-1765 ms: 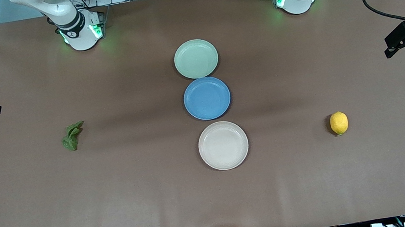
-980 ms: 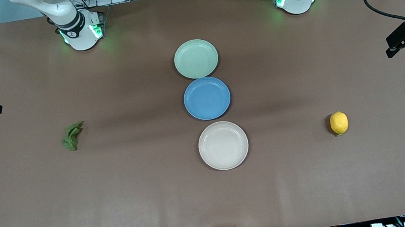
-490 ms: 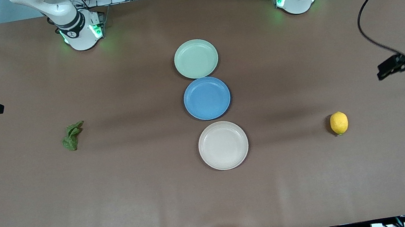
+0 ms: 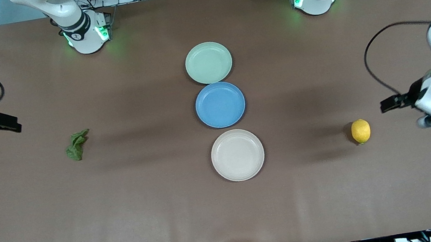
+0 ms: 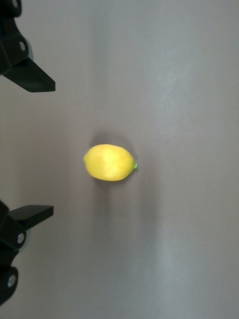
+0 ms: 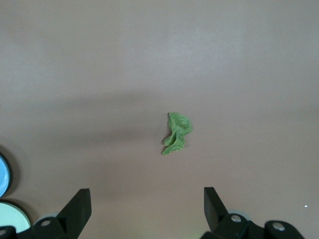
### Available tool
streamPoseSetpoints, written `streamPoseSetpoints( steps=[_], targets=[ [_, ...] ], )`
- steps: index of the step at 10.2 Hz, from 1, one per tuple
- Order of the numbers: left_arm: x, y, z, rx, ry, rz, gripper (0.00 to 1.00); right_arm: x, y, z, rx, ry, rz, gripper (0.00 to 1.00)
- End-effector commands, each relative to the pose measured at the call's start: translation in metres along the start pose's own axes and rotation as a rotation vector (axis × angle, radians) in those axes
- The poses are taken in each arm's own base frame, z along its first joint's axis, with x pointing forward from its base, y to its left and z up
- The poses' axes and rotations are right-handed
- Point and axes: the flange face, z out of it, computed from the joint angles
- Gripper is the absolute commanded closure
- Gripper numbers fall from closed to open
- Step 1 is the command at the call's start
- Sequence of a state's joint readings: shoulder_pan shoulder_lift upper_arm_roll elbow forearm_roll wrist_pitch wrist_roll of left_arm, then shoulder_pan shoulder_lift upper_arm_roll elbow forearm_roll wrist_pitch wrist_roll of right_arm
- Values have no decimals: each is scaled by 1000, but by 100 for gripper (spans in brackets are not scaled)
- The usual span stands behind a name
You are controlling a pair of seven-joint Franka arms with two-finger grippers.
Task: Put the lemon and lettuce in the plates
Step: 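Reach the left gripper to the lemon while the right gripper reaches the lettuce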
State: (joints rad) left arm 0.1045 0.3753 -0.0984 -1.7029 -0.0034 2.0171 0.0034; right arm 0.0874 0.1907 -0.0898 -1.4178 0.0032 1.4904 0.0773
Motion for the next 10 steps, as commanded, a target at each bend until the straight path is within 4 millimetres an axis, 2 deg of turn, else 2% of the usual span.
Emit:
streamPoseSetpoints(
  steps=[1,2,4,6,8,10],
  targets=[
    [9,1,48,0,20,-10,0,13,14,32,22,9,29,0],
    [12,10,65,-3,15,3,0,17,22,48,67,14,48,0],
    [20,8,109,-9,17,2,0,22,53,86,110,13,-5,0],
    [22,17,146,-13,12,14,0,22,59,128,109,5,8,0],
    [19,17,166,-17,-17,7,0,27,58,159,98,29,14,0],
    [14,15,175,-16,-36,-2,0,24,58,203,87,60,19,0]
  ],
)
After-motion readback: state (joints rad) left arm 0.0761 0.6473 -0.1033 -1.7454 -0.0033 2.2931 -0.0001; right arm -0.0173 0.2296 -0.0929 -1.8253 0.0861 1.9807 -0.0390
